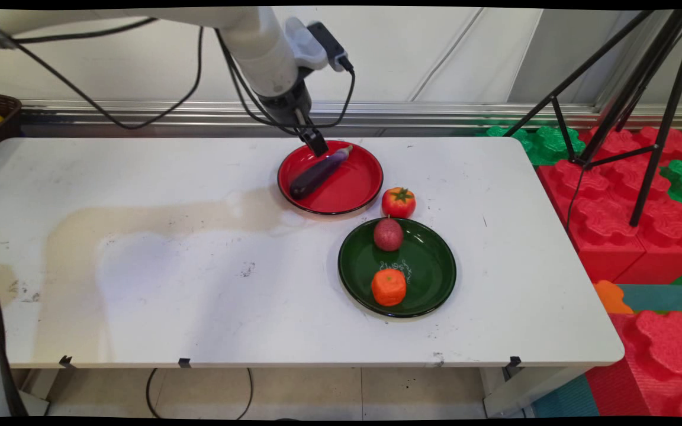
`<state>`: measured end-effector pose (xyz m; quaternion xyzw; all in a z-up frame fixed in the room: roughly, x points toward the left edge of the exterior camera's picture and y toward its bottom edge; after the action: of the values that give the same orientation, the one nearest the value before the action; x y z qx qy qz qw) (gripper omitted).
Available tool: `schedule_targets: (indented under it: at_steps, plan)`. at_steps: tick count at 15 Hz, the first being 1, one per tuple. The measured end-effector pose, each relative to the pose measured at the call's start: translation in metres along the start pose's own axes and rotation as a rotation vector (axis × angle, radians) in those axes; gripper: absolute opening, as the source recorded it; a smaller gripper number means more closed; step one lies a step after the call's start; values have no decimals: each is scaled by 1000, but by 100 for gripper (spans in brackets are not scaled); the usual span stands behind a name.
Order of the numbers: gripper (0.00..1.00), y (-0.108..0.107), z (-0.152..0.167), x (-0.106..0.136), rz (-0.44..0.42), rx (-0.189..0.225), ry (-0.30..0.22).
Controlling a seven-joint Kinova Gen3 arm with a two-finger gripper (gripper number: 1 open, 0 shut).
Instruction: Pick up the eggplant from the red plate
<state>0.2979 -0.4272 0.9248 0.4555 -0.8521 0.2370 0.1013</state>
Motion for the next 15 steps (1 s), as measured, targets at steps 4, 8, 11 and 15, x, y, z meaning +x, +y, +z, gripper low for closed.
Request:
schedule_targets:
  at_steps: [4, 8, 11, 15]
  plan:
    - [100, -2, 34, 7, -30, 5, -41]
    - [100, -1, 83, 14, -76, -21, -83]
    - [100, 0, 111, 15, -104, -37, -107]
    - [100, 0, 138, 15, -131, -52, -121]
